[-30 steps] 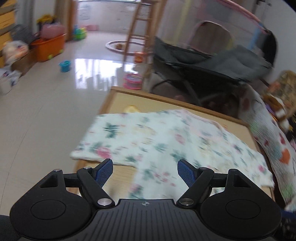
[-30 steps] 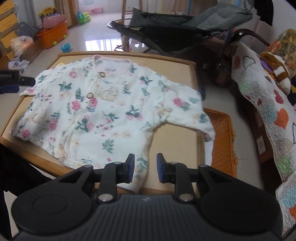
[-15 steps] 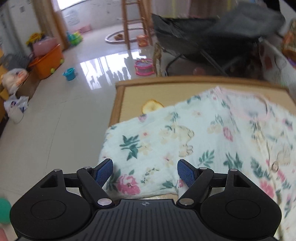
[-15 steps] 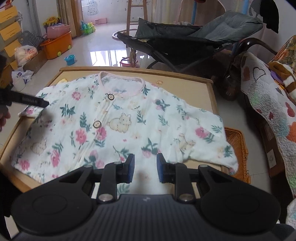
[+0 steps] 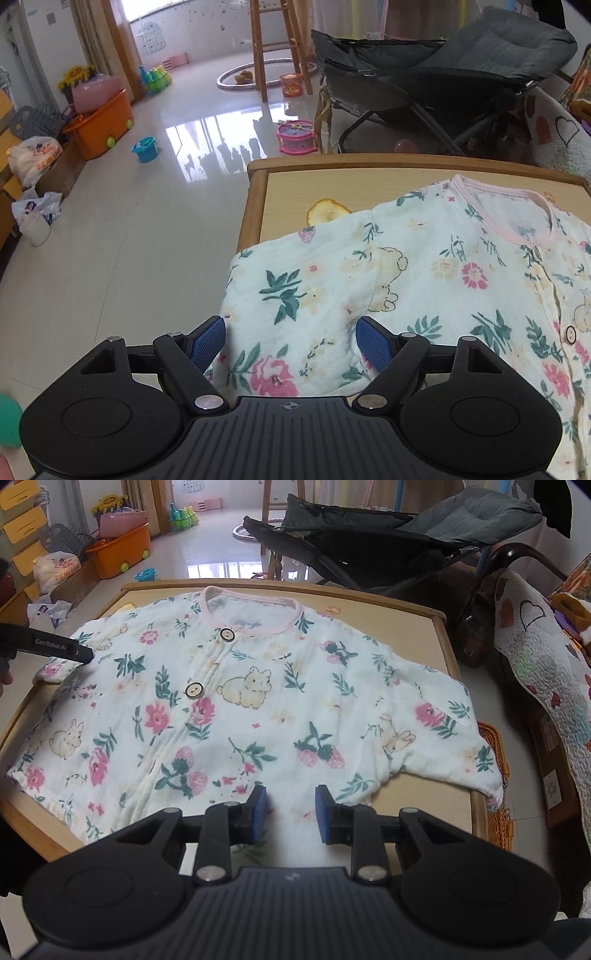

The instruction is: Fold clothes

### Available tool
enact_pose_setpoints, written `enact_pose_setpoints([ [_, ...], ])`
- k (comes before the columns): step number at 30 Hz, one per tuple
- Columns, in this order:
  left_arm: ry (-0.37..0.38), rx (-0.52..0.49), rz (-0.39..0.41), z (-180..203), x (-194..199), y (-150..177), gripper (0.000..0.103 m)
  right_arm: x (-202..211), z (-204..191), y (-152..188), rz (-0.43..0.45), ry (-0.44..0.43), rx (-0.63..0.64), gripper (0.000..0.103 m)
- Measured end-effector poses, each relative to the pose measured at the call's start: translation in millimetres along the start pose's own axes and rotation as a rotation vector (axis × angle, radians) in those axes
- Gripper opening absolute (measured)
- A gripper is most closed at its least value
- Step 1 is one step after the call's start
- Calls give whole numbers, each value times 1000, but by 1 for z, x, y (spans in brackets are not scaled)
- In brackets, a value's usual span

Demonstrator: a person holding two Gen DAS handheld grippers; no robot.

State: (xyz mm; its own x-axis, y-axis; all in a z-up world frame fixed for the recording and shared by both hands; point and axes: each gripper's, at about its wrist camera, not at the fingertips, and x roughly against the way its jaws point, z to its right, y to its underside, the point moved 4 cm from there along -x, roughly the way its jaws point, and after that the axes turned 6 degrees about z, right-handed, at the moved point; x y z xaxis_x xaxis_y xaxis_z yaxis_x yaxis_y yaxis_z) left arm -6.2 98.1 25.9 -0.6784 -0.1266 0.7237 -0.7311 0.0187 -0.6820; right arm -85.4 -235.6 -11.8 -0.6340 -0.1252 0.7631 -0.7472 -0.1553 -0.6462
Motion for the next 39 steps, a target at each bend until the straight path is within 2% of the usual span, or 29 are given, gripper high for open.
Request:
enact_pose_setpoints([
  [4, 55, 94, 65, -3, 11, 2, 79, 0, 2, -1, -9, 5, -6, 31],
  [8, 152, 317, 92, -29, 21, -1, 79, 8, 6, -2, 9, 12, -19, 31],
  [12, 193, 506, 79, -65, 30, 3, 79, 18, 10, 0, 25, 9, -36, 31],
  [16, 208, 578, 86, -92, 39, 10, 79, 23, 15, 9, 27, 24, -50, 33],
  [19, 251, 643, 79, -104, 39, 24, 81, 29, 16, 13, 48, 31, -56, 35],
  [24, 294, 683, 60, -106, 28, 52, 81, 40, 24, 17, 81, 37, -78, 38],
  [28, 377, 815, 72, -103, 7, 67, 81, 46, 23, 18, 79, 59, -81, 39],
  [30, 377, 860, 66, -100, -5, 72, 81, 48, 23, 17, 77, 53, -108, 39],
  [35, 375, 856, 20, -87, -29, 74, 81, 53, 18, 13, 88, 54, -106, 39],
  [39, 387, 968, 4, -94, -41, 81, 80, 55, 15, 14, 84, 60, -97, 39],
])
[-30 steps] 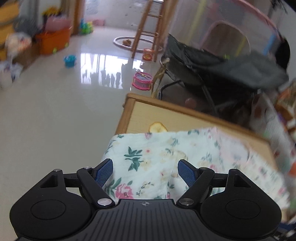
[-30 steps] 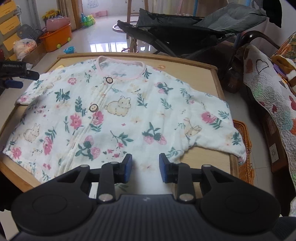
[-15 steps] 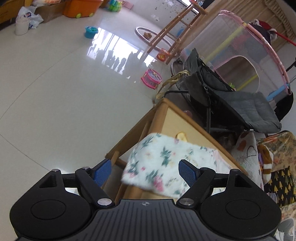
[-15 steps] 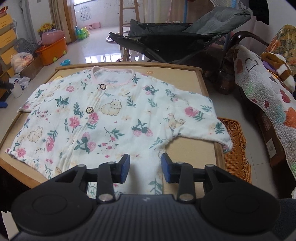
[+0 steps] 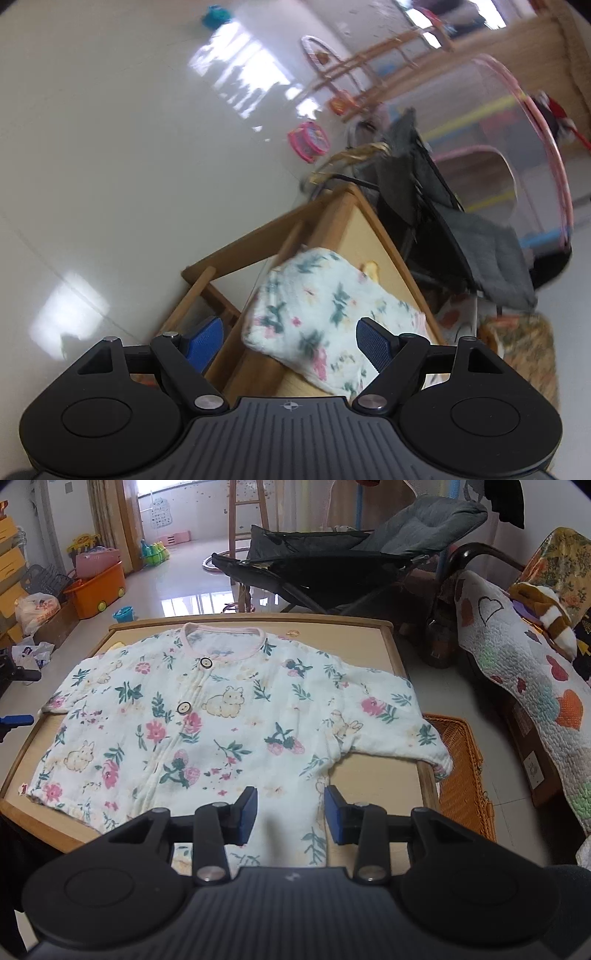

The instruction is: Fold clothes

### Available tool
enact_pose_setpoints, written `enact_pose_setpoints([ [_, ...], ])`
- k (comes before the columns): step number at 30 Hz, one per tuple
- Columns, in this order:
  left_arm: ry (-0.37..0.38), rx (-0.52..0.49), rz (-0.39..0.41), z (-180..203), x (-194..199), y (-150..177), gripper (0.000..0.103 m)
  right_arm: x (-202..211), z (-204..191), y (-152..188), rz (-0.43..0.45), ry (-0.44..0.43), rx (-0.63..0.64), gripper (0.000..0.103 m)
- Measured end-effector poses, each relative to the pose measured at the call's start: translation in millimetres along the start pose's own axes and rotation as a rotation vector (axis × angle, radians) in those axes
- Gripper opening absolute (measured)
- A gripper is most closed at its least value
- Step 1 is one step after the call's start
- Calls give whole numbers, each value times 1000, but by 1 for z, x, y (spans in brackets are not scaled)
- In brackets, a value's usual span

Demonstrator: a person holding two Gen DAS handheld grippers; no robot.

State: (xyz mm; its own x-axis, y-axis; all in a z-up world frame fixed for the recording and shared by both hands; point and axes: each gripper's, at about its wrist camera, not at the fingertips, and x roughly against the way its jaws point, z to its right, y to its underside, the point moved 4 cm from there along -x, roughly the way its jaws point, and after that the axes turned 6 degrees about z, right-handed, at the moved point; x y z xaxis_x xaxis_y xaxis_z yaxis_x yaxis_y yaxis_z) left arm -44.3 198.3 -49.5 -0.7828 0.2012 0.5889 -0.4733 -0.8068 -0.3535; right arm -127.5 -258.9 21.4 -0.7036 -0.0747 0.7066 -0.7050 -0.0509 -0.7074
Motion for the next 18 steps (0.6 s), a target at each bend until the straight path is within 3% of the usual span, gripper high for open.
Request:
enact_pose_setpoints([
  [6, -2, 196, -4, -21, -16, 0, 78, 1, -1, 0, -5, 1, 7, 39],
  [10, 4, 236, -15, -21, -27, 2, 78, 2, -3, -1, -3, 1, 13, 39],
  [14, 59, 234, -32, -12, -37, 5, 62, 2, -6, 0, -6, -1, 24, 39],
  [16, 65, 234, -44, -11, -44, 7, 47, 2, -6, 1, -10, -1, 24, 39],
  [18, 70, 240, -47, -9, -50, 7, 43, 2, -6, 1, -10, 2, 27, 39],
])
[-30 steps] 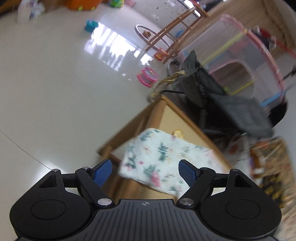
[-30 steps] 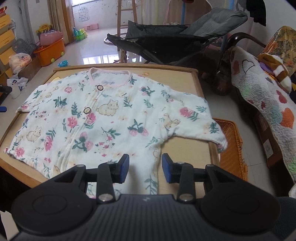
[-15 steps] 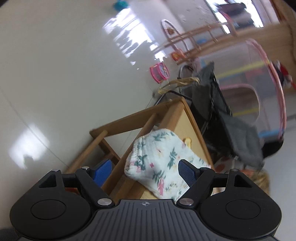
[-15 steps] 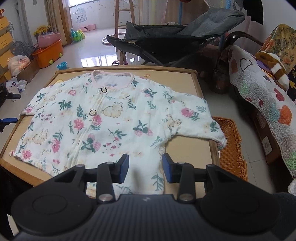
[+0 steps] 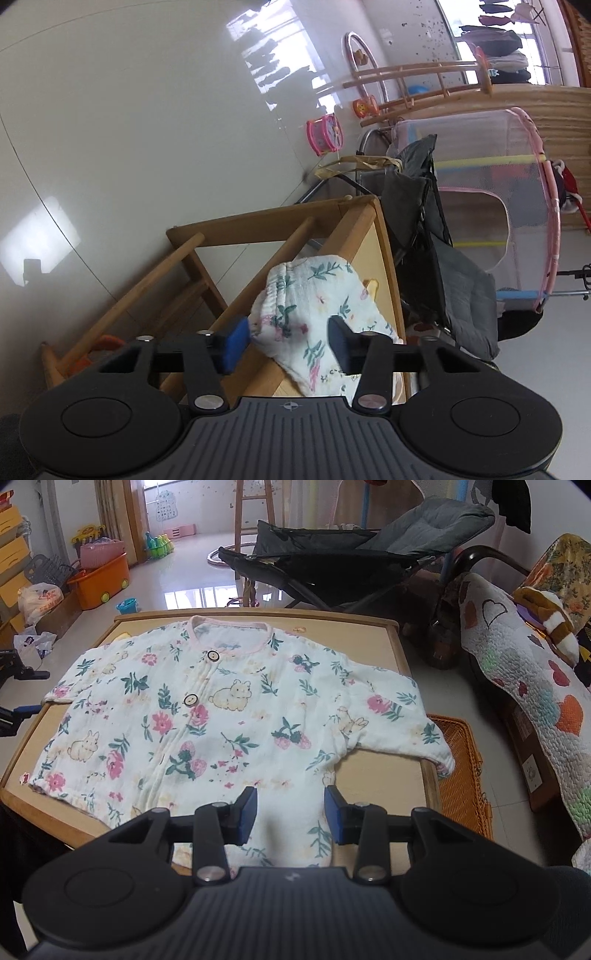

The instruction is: Fold clothes

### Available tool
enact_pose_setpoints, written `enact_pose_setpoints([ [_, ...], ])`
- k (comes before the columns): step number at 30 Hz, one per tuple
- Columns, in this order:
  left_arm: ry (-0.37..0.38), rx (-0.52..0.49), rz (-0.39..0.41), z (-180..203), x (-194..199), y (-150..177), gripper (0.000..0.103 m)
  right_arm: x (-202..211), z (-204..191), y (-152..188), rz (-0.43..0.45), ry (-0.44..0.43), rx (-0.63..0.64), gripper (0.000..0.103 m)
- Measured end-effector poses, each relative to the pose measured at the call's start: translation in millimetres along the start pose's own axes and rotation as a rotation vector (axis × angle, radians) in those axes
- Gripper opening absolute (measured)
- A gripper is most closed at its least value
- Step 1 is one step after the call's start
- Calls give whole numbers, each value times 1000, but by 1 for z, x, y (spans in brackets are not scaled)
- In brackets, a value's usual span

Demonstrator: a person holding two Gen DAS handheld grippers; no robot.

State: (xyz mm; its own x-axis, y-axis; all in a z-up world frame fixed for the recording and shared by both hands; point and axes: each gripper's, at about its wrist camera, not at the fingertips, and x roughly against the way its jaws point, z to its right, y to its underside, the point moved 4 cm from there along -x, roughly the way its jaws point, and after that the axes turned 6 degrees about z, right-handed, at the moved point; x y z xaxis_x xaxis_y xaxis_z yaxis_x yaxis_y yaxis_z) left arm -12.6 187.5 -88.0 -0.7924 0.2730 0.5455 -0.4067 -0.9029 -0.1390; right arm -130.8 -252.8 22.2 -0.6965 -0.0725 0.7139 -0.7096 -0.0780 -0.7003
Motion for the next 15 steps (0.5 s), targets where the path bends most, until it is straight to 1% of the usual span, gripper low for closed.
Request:
enact_pose_setpoints([
  [2, 15, 6, -4, 2, -5, 1, 41, 0, 0, 0, 0, 2, 2, 39],
  [3, 21, 6, -4, 3, -7, 1, 36, 0, 0, 0, 0, 2, 2, 39],
  [4, 20, 4, -2, 4, -8, 2, 27, 1, -1, 1, 0, 3, 2, 39],
  [6, 16, 6, 6, 5, -9, 2, 22, 1, -1, 1, 0, 3, 2, 39],
  [9, 29, -2, 11, 7, -6, 3, 18, 1, -3, 2, -2, 0, 5, 39],
  [15, 19, -53, 31, 8, 2, 2, 10, 2, -4, 3, -2, -4, 11, 39],
])
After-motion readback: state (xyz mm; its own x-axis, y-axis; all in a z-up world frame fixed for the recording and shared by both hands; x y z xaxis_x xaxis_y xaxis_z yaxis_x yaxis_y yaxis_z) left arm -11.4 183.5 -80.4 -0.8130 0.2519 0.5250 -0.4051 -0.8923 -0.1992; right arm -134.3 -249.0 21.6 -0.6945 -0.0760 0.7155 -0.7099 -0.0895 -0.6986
